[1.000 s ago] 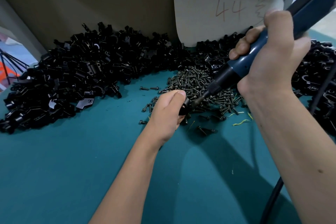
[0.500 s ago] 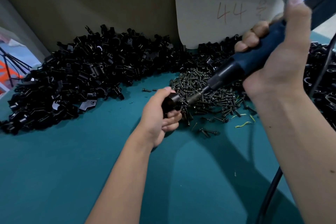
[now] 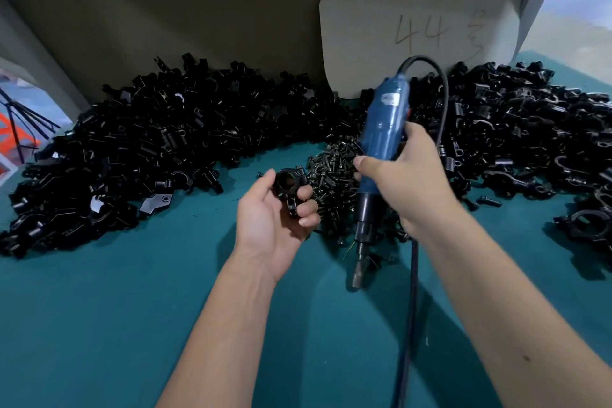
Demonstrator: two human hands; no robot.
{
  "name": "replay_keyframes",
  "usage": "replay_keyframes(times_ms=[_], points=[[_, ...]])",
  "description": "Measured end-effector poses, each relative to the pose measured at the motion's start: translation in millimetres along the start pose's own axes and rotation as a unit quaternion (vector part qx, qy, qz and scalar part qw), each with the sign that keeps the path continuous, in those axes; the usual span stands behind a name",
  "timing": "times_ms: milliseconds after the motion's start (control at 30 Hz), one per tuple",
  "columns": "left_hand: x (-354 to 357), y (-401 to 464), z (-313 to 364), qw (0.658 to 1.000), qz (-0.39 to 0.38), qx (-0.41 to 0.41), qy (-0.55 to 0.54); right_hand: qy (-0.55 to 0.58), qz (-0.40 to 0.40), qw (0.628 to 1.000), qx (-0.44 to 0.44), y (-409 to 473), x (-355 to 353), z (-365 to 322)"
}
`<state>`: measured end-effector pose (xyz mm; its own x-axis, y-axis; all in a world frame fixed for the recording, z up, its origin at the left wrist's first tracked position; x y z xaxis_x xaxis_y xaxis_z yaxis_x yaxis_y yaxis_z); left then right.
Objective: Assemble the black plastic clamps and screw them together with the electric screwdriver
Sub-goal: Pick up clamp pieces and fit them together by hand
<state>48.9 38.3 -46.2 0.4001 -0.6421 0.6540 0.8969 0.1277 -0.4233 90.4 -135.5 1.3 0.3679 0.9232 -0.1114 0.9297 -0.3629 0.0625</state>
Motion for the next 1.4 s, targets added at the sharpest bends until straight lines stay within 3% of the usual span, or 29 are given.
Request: replay_keyframes(times_ms=[167,333,400,500,567,667,767,833,967,1033,1133,1200,1300,1400], points=[[-2,-8,3,0.992,0.024,0.097,0.077,-0.206,0.051,0.964,-0.16,-9,8,4],[4,-15,2,0.961,0.039,0.216,0.17,-0.268,0.008,0.951,-0.157,-12,10,12],[4,-14,1,0.946,0.036,0.251,0.202,-0.281,0.035,0.938,-0.202,-13,6,4],[7,-10,-1,0.92,0.036,0.303,0.245,-0.227,0.027,0.932,-0.281,-15,6,-17],[12,-9,-2,0.895,0.059,0.341,0.282,-0.155,-0.052,0.952,-0.258,-18,10,-24],[27,-17,-4,0.859,0.077,0.379,0.336,-0.11,-0.107,0.957,-0.244,-22,0,-31],[55,-36,-17,0.843,0.022,0.423,0.331,-0.09,-0.15,0.965,-0.195,-22,-29,-29],[82,-46,-34,0.816,-0.011,0.447,0.367,-0.094,-0.132,0.971,-0.175,-16,-64,-28],[140,-46,-85,0.703,-0.078,0.415,0.573,-0.28,-0.068,0.942,-0.172,3,-148,-25],[161,-40,-122,0.679,-0.123,0.338,0.64,-0.386,-0.092,0.908,-0.133,7,-184,-20],[178,-46,-177,0.702,-0.181,0.231,0.649,-0.491,-0.07,0.857,-0.141,15,-219,-21],[183,-47,-197,0.732,-0.168,0.197,0.63,-0.471,-0.022,0.869,-0.148,21,-228,-24],[191,-43,-204,0.746,-0.117,0.207,0.622,-0.43,0.02,0.888,-0.159,27,-224,-26],[193,-41,-194,0.721,-0.11,0.249,0.637,-0.424,0.027,0.89,-0.163,34,-206,-21]])
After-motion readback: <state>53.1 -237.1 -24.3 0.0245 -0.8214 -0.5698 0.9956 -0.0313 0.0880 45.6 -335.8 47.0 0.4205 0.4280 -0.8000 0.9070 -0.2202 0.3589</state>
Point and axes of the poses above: each hand's wrist, its own y-axis towards the middle knuckle, its own x-axis out of the palm, z = x × y, the point moved 5 cm from there along y, towards the middle knuckle, and after that the axes turned 14 degrees about z, right-handed, at the moved point
